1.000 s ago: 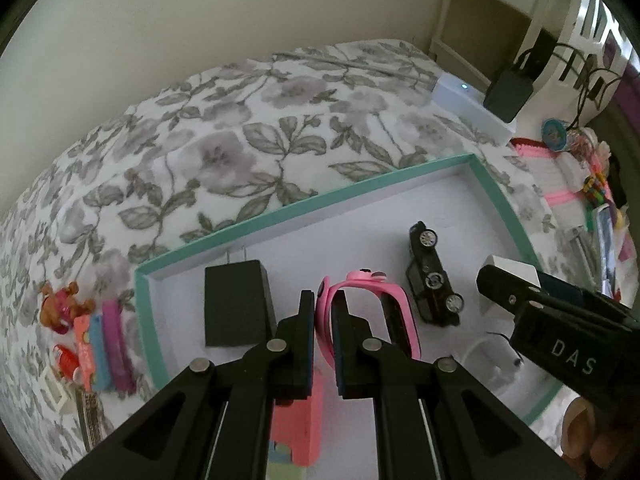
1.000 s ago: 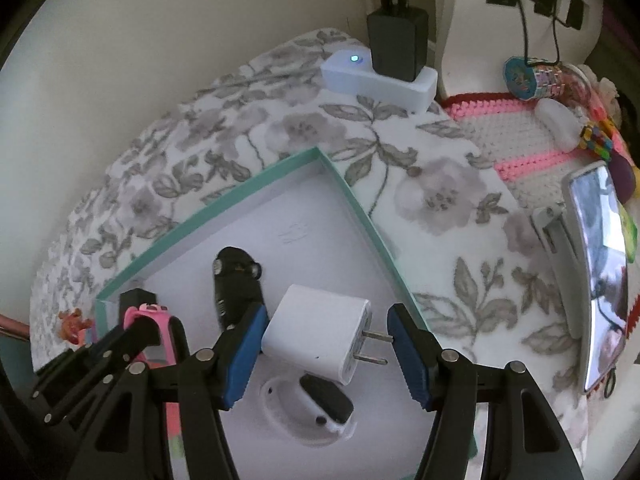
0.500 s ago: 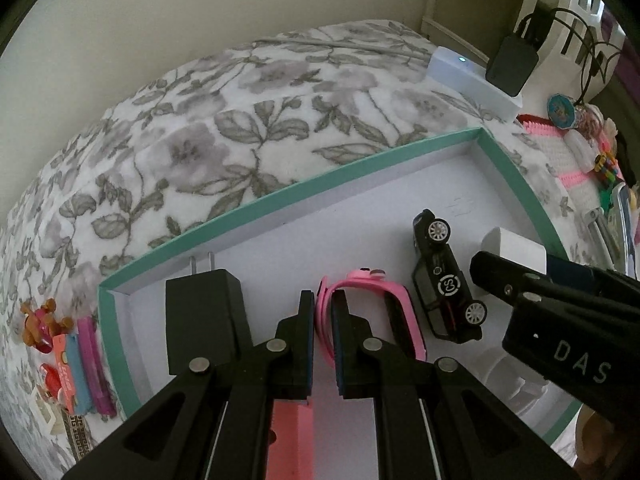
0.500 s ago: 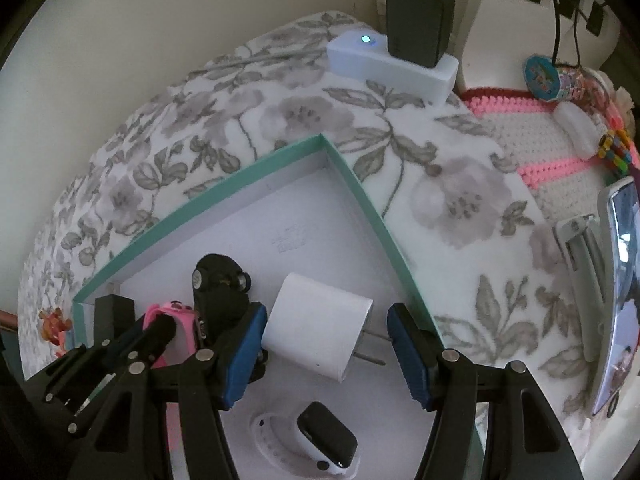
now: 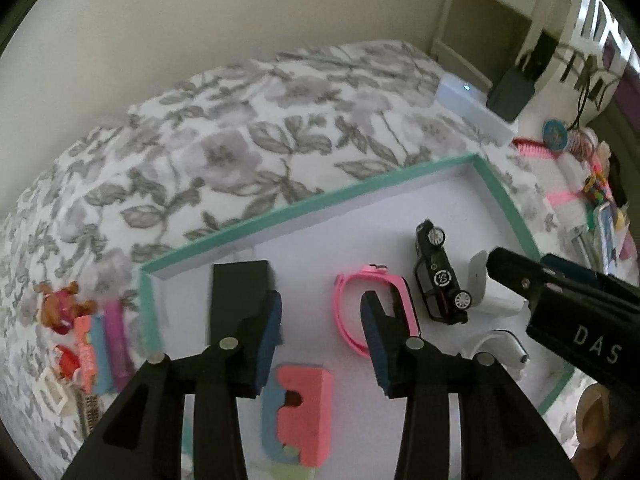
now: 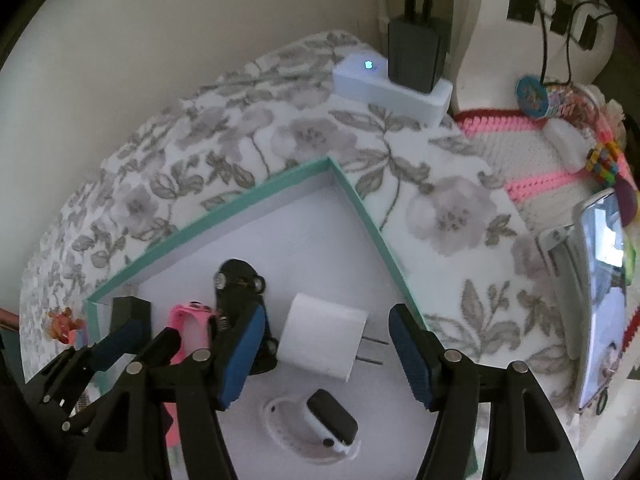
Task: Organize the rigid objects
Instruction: 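Withdraw both grippers from the tray back toward the pile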
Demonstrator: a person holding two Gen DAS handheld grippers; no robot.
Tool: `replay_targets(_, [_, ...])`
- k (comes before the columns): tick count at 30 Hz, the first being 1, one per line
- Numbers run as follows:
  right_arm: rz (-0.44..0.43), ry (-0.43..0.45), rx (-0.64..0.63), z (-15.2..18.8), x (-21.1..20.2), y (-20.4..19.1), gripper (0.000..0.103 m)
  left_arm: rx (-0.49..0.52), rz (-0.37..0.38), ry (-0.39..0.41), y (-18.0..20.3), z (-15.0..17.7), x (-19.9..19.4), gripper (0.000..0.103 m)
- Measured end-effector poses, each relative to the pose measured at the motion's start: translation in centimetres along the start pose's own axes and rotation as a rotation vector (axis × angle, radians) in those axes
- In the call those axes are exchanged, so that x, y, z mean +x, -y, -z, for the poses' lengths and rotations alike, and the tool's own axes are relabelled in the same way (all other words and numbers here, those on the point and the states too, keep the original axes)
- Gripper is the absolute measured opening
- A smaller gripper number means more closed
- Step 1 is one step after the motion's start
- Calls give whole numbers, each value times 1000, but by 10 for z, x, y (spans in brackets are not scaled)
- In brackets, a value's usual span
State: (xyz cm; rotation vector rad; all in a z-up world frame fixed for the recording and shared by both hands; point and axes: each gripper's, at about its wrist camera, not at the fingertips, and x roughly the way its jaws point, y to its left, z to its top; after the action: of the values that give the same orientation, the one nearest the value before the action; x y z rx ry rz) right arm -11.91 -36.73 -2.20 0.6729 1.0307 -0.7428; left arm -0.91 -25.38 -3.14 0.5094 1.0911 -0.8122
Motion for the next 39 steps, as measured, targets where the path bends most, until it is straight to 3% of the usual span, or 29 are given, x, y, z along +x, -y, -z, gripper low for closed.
replay_targets(12, [-59, 58, -97, 25, -49, -26, 69, -112, -69, 130, -45, 19, -80, 54])
replay_targets(14, [-70, 70, -119, 31, -57, -32, 69, -132, -84, 150, -54, 28, -91, 63])
replay_targets(28, [-93, 132, -238, 75, -93, -67, 69, -313, -164, 184, -120, 89, -117, 76])
replay_targets(30, [-102, 132, -254, 79, -92, -72, 74, -342, -176, 185, -131, 94, -118, 86])
replay_targets(32, [-110, 124, -269, 83, -88, -79, 82, -367, -190, 191, -143, 100, -120, 86])
replay_targets(37, [-133, 107, -300, 89, -79, -94, 88, -441, -230, 200, -173, 109, -123, 93])
replay_targets(39, [-145, 104, -314, 91, -77, -101, 101, -466, -232, 205, -183, 112, -123, 94])
